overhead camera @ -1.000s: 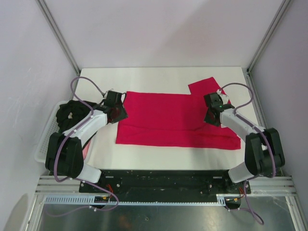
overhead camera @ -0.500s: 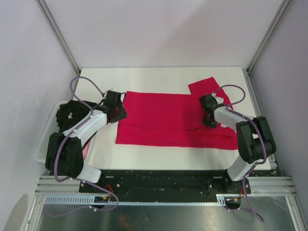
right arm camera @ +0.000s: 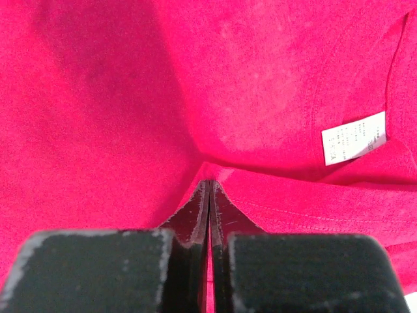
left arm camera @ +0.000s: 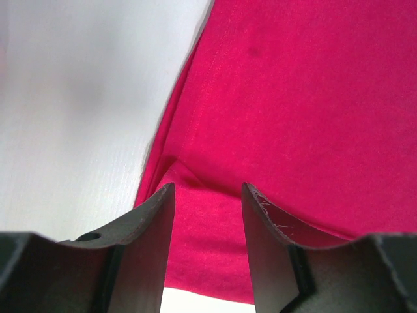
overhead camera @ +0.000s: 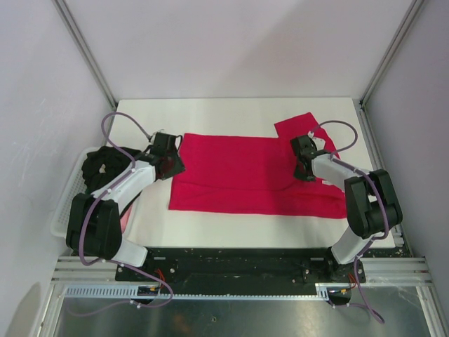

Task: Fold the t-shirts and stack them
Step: Fold the flattened tshirt in 1/3 of the way

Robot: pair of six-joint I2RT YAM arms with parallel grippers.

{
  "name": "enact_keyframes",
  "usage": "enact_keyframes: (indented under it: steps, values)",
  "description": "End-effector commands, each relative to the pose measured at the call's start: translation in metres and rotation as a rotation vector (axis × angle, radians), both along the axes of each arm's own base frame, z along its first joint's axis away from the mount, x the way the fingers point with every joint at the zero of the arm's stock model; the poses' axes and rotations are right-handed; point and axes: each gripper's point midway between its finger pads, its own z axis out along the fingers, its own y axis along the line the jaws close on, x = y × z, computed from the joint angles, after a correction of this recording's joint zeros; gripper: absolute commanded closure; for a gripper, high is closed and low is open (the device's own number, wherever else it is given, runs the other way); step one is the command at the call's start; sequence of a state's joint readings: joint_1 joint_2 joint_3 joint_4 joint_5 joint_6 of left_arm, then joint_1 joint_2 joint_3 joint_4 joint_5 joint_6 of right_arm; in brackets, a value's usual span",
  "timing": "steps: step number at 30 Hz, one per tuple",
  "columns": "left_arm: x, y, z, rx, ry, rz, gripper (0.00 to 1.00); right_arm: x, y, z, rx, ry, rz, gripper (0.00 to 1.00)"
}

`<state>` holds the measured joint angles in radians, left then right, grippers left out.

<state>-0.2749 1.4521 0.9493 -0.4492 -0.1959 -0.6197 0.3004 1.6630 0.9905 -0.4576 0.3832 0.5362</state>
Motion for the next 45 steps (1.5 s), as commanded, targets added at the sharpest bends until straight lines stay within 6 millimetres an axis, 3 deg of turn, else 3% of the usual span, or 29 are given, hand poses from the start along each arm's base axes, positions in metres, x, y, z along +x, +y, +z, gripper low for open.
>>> enact_keyframes:
  steps: [1, 7, 13, 26, 31, 36, 40, 45]
  values:
    - [0.004, 0.001, 0.005, -0.005, -0.029, -0.015, 0.50, 0.022, 0.006, 0.027, 0.006, -0.097, 0.017, 1.00]
    - [0.004, 0.003, 0.005, -0.006, -0.028, -0.010, 0.50, 0.030, 0.013, 0.044, 0.027, -0.153, 0.041, 1.00]
    - [0.003, 0.004, 0.005, -0.009, -0.028, -0.008, 0.50, 0.045, 0.035, 0.062, 0.042, -0.227, 0.120, 1.00]
    - [0.003, 0.004, 0.005, -0.019, -0.025, -0.012, 0.50, 0.042, 0.067, 0.038, 0.010, -0.170, 0.246, 1.00]
    - [0.006, 0.001, 0.006, -0.031, -0.025, -0.016, 0.50, 0.038, 0.066, 0.035, 0.009, -0.147, 0.256, 0.87]
    - [0.010, -0.002, 0.008, -0.043, -0.029, -0.023, 0.49, 0.039, 0.056, 0.063, 0.002, -0.203, 0.236, 0.61]
    - [0.016, -0.005, 0.012, -0.052, -0.037, -0.023, 0.48, 0.052, 0.029, 0.077, 0.034, -0.227, 0.151, 0.58]
    - [0.035, -0.009, 0.018, -0.058, -0.050, -0.018, 0.47, 0.069, 0.019, 0.069, 0.090, -0.226, 0.096, 0.59]
